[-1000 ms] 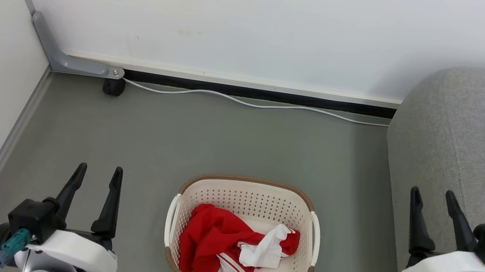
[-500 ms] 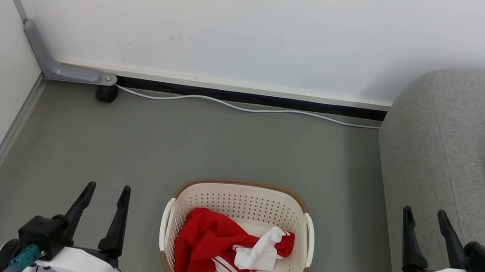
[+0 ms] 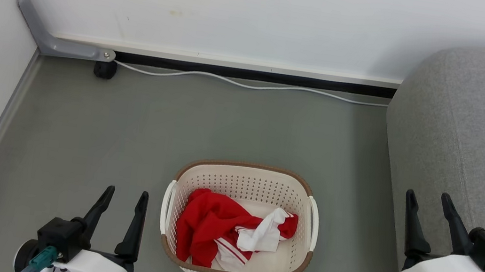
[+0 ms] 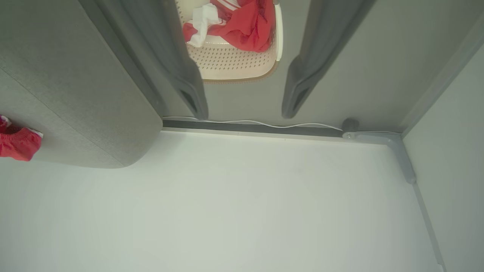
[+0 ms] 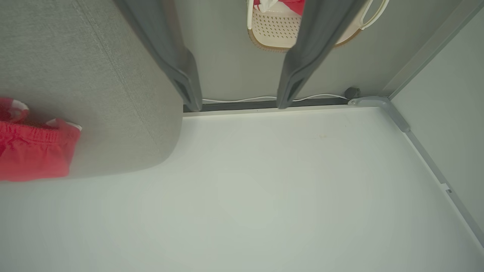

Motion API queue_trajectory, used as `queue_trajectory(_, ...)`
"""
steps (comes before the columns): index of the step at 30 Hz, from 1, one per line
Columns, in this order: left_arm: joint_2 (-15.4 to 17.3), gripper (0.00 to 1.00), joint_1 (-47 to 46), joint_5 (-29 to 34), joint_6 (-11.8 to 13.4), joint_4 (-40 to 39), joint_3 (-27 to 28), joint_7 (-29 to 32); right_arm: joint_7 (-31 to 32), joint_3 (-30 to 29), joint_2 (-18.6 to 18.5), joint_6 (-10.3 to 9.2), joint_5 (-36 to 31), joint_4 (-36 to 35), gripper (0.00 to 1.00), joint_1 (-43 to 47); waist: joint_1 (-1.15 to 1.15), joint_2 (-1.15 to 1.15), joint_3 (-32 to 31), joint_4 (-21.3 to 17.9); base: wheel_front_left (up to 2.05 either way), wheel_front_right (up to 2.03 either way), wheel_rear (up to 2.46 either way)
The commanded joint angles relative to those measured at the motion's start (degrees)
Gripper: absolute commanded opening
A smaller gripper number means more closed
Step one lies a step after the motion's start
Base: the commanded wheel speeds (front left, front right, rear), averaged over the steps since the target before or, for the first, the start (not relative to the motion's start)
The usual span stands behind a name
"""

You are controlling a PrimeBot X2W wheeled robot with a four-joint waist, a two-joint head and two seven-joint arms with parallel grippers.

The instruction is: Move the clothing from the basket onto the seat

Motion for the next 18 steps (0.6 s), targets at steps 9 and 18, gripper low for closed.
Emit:
queue_trajectory(9, 0.5, 1.0, -7.3, -2.1, 1.3, 0.6, -4.3, -0.3, -0.3, 1.5, -1.6, 0.18, 0.0, -4.2, 1.0, -6.8, 0.0, 0.0, 9.5, -0.7, 0.0, 0.0, 0.0)
queue_trajectory(18, 0.5, 1.0, -15.6, -3.4, 1.7, 5.3, -10.9, -0.3, -0.3, 2.2, -2.1, 0.18, 0.1, -7.6, 1.0, -13.3, 0.0, 0.0, 20.6, -1.6, 0.0, 0.0, 0.0)
